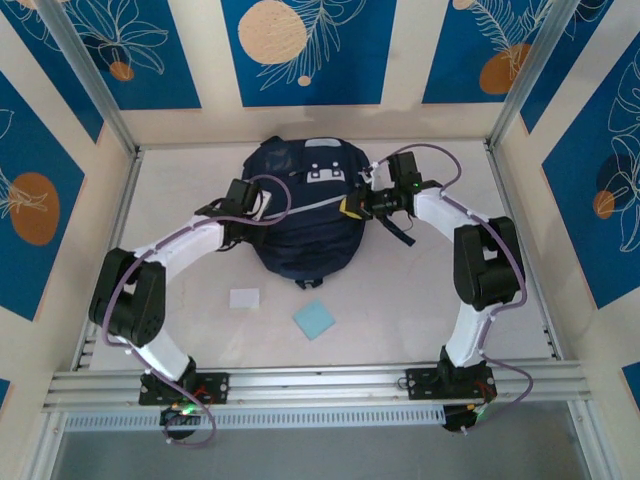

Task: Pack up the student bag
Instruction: Unzip the student bag at the top-center of the table.

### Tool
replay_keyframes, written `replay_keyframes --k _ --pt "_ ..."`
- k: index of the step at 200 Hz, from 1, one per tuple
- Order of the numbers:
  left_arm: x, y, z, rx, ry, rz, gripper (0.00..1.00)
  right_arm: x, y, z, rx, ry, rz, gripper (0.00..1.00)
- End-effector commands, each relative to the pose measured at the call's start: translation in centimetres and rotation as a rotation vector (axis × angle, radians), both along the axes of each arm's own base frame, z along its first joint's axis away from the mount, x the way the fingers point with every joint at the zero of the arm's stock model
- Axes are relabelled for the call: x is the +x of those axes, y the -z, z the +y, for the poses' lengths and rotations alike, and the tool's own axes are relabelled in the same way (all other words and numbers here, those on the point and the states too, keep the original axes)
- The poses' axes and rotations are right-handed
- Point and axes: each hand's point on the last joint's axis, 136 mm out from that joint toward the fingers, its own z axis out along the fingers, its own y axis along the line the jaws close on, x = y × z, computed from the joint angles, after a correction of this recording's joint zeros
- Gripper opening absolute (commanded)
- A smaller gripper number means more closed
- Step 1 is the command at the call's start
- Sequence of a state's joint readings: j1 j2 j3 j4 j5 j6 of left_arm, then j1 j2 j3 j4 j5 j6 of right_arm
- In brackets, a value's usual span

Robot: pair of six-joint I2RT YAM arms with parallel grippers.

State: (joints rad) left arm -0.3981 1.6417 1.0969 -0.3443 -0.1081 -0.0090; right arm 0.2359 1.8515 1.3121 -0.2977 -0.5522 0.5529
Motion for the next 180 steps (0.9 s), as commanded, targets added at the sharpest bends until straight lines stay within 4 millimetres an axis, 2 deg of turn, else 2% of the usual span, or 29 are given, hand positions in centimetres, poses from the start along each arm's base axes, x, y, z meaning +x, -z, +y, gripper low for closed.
replay_keyframes --k 1,28,38,48,69,82,98,123,144,146,150,154,180 --pt "3.0 -2.5 2.0 0.023 0.017 -0.138 0.00 1.5 -2.6 -1.8 0.016 -0.053 -0.118 0.00" --pt "2.6 -2.5 2.0 0.025 0.028 -0.113 0.01 2.9 -3.1 -1.9 -0.027 -0.059 -0.157 0.00" --pt "2.4 -2.4 2.2 0.026 0.018 -0.092 0.07 3.5 -3.6 -2.0 -0.040 -0.050 -0.164 0.00" --pt "2.0 -2.2 2.1 0.017 0.005 -0.057 0.17 3.6 -4.1 -2.0 -0.042 -0.044 -0.175 0.00" --pt "1.4 -2.5 1.6 -0.015 -0.015 -0.016 0.35 3.1 -5.3 -1.8 -0.044 -0.035 -0.194 0.14" --pt "1.1 -3.0 1.4 -0.044 -0.035 -0.009 0.44 2.3 -5.8 -1.8 -0.055 -0.019 -0.190 0.33" --pt "0.9 -3.8 1.1 -0.095 -0.072 -0.008 0.50 0.6 -6.1 -1.7 -0.075 -0.003 -0.178 0.53" --pt "0.8 -4.9 0.8 -0.181 -0.140 -0.013 0.60 -3.0 -5.2 -1.2 -0.135 0.006 -0.129 0.72" --pt "1.1 -5.8 0.1 -0.265 -0.174 -0.017 0.99 -6.9 -4.2 0.1 -0.189 -0.063 -0.119 0.89" --pt "1.1 -5.9 0.0 -0.274 -0.174 -0.017 1.00 -7.3 -4.0 0.2 -0.197 -0.072 -0.120 0.90" --pt "1.2 -6.1 -0.2 -0.293 -0.177 -0.016 1.00 -8.1 -3.8 0.6 -0.214 -0.091 -0.124 0.98" --pt "1.3 -6.2 -0.3 -0.312 -0.180 -0.016 1.00 -8.8 -3.6 0.9 -0.232 -0.113 -0.131 1.00" --pt "1.8 -7.0 -1.5 -0.416 -0.174 -0.020 1.00 -13.5 -1.4 3.4 -0.341 -0.261 -0.185 0.99"
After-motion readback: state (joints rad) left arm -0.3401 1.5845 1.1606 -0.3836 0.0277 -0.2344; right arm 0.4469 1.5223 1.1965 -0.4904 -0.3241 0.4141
